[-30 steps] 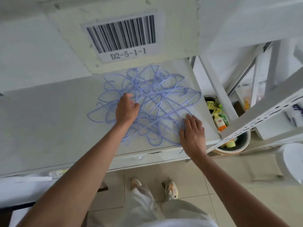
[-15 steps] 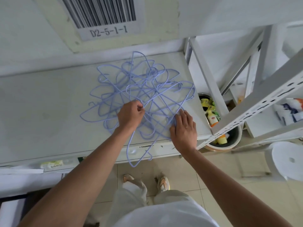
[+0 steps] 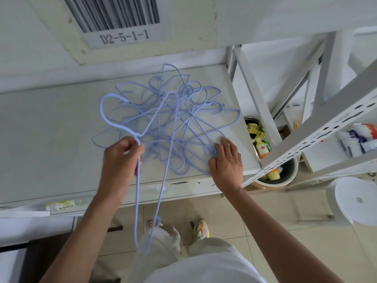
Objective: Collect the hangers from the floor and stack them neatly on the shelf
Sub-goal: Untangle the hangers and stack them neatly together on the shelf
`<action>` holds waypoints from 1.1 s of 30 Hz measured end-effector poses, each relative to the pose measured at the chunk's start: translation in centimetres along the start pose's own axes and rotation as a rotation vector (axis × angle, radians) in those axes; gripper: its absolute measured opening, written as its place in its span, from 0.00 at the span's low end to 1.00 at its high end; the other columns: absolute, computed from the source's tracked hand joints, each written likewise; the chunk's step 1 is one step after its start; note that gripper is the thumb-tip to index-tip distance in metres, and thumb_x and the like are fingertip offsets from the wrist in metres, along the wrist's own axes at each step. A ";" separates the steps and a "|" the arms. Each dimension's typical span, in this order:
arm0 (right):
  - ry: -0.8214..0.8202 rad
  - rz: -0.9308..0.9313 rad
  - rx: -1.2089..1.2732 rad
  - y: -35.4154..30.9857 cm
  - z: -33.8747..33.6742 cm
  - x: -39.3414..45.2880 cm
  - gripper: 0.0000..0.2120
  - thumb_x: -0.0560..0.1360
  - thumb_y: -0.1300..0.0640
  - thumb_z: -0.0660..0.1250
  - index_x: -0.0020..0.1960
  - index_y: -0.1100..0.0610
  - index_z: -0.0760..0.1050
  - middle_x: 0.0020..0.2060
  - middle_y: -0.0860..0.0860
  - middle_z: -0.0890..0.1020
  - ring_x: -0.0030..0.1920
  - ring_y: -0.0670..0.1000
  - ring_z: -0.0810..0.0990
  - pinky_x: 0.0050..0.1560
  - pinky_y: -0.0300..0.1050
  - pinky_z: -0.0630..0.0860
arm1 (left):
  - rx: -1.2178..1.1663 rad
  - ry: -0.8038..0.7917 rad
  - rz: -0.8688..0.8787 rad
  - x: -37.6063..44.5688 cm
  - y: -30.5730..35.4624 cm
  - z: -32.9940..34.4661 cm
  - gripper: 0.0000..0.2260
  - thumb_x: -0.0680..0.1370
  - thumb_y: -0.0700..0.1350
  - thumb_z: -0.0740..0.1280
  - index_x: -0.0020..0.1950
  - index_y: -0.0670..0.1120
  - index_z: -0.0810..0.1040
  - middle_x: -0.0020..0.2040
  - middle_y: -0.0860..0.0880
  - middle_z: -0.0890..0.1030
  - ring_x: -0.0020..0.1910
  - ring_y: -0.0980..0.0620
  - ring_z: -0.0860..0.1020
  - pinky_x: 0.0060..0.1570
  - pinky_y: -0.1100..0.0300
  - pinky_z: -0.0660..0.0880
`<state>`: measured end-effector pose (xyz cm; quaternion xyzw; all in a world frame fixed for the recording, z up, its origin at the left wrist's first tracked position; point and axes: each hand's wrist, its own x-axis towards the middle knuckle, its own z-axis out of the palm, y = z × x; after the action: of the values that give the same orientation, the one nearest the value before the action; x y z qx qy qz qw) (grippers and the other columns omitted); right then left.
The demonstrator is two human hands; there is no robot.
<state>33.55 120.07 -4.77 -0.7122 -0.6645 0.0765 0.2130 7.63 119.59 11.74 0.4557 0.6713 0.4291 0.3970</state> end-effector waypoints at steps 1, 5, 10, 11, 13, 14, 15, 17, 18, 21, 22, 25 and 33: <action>0.002 0.000 0.000 0.1 0.1 0.0 0.18 0.77 0.56 0.64 0.66 0.57 0.75 0.73 0.56 0.73 0.76 0.58 0.66 0.68 0.54 0.70 | -0.018 0.003 0.007 -1.0 0.5 -1.1 0.06 0.72 0.41 0.66 0.35 0.45 0.76 0.27 0.47 0.71 0.27 0.47 0.68 0.27 0.58 0.66; -0.003 0.001 0.030 0.4 0.2 0.2 0.19 0.76 0.56 0.65 0.65 0.59 0.75 0.72 0.58 0.74 0.74 0.60 0.67 0.68 0.57 0.71 | -0.161 0.042 0.032 -3.3 1.6 -4.9 0.08 0.74 0.37 0.63 0.36 0.46 0.72 0.29 0.46 0.70 0.25 0.46 0.66 0.26 0.59 0.62; 0.076 0.067 0.131 -1.1 -2.1 2.2 0.20 0.77 0.44 0.64 0.61 0.56 0.79 0.61 0.53 0.81 0.66 0.58 0.73 0.63 0.56 0.72 | -0.236 0.069 0.016 -4.9 1.6 -8.3 0.10 0.79 0.35 0.62 0.39 0.45 0.72 0.24 0.49 0.69 0.20 0.52 0.61 0.24 0.61 0.59; 0.086 0.092 0.142 -1.8 -2.6 3.0 0.20 0.78 0.43 0.64 0.62 0.55 0.79 0.60 0.52 0.81 0.65 0.57 0.73 0.62 0.55 0.70 | -0.242 0.080 0.018 -5.0 1.6 -8.7 0.08 0.77 0.38 0.63 0.39 0.45 0.72 0.23 0.50 0.68 0.20 0.52 0.61 0.24 0.62 0.59; 0.066 0.126 0.142 -3.1 -3.0 5.1 0.19 0.80 0.43 0.63 0.64 0.54 0.78 0.60 0.53 0.80 0.65 0.58 0.73 0.62 0.56 0.69 | -0.250 0.111 0.022 -5.1 1.5 -9.3 0.06 0.76 0.40 0.65 0.40 0.45 0.73 0.23 0.49 0.67 0.20 0.51 0.61 0.24 0.63 0.61; 0.049 0.126 0.146 -3.9 -2.9 6.4 0.19 0.81 0.44 0.63 0.65 0.54 0.77 0.61 0.55 0.79 0.65 0.59 0.73 0.62 0.56 0.69 | -0.251 0.125 0.026 -5.1 1.4 -9.4 0.07 0.78 0.39 0.65 0.40 0.45 0.73 0.23 0.49 0.67 0.20 0.51 0.61 0.25 0.63 0.61; 0.029 0.118 0.159 -4.7 -2.8 7.7 0.19 0.82 0.44 0.62 0.66 0.55 0.75 0.61 0.56 0.79 0.64 0.61 0.74 0.62 0.57 0.70 | -0.251 0.137 0.025 -5.1 1.3 -9.5 0.08 0.79 0.37 0.64 0.40 0.45 0.73 0.23 0.49 0.68 0.20 0.51 0.62 0.25 0.63 0.62; -0.041 0.110 0.183 -6.6 -2.2 10.4 0.19 0.81 0.45 0.62 0.67 0.55 0.73 0.61 0.58 0.79 0.63 0.62 0.77 0.60 0.56 0.73 | -0.242 0.163 0.014 -5.3 1.1 -9.5 0.10 0.81 0.35 0.63 0.41 0.44 0.74 0.23 0.49 0.68 0.21 0.51 0.63 0.26 0.63 0.63; -0.098 0.122 0.172 -7.5 -1.7 11.6 0.19 0.81 0.45 0.62 0.67 0.54 0.72 0.61 0.58 0.80 0.61 0.63 0.78 0.58 0.55 0.74 | -0.233 0.176 0.012 -5.4 1.0 -9.4 0.10 0.81 0.35 0.63 0.41 0.44 0.74 0.23 0.49 0.68 0.21 0.51 0.63 0.26 0.63 0.63; -0.275 0.188 0.084 -9.2 -0.6 14.1 0.17 0.80 0.43 0.61 0.64 0.51 0.72 0.59 0.59 0.82 0.60 0.63 0.80 0.54 0.53 0.74 | -0.169 0.182 0.036 -5.7 1.1 -8.8 0.06 0.81 0.36 0.66 0.44 0.40 0.75 0.22 0.49 0.70 0.21 0.52 0.65 0.27 0.61 0.66; -0.296 0.202 0.077 -9.4 -0.4 14.7 0.16 0.80 0.43 0.61 0.63 0.51 0.72 0.59 0.60 0.82 0.59 0.63 0.81 0.54 0.53 0.74 | -0.153 0.164 0.045 -5.9 1.3 -8.5 0.05 0.81 0.36 0.67 0.45 0.39 0.76 0.22 0.49 0.71 0.21 0.52 0.66 0.28 0.60 0.68; -0.277 0.216 0.134 -9.7 -0.5 15.5 0.14 0.80 0.45 0.62 0.61 0.50 0.77 0.58 0.61 0.82 0.59 0.64 0.80 0.56 0.53 0.75 | -0.157 0.098 0.076 -6.1 2.0 -7.9 0.04 0.81 0.35 0.66 0.48 0.37 0.77 0.24 0.47 0.73 0.22 0.53 0.67 0.26 0.63 0.69; -0.226 0.016 0.585 -12.6 -6.3 11.3 0.12 0.81 0.49 0.64 0.50 0.54 0.84 0.28 0.56 0.72 0.29 0.49 0.68 0.34 0.45 0.65 | -0.248 0.049 0.071 -5.7 1.8 -7.1 0.09 0.81 0.44 0.65 0.47 0.44 0.84 0.23 0.50 0.64 0.21 0.54 0.60 0.24 0.64 0.60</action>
<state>25.75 130.23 7.97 -0.6130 -0.6282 0.3446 0.3330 3.05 113.04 16.46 0.4160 0.6059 0.5335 0.4186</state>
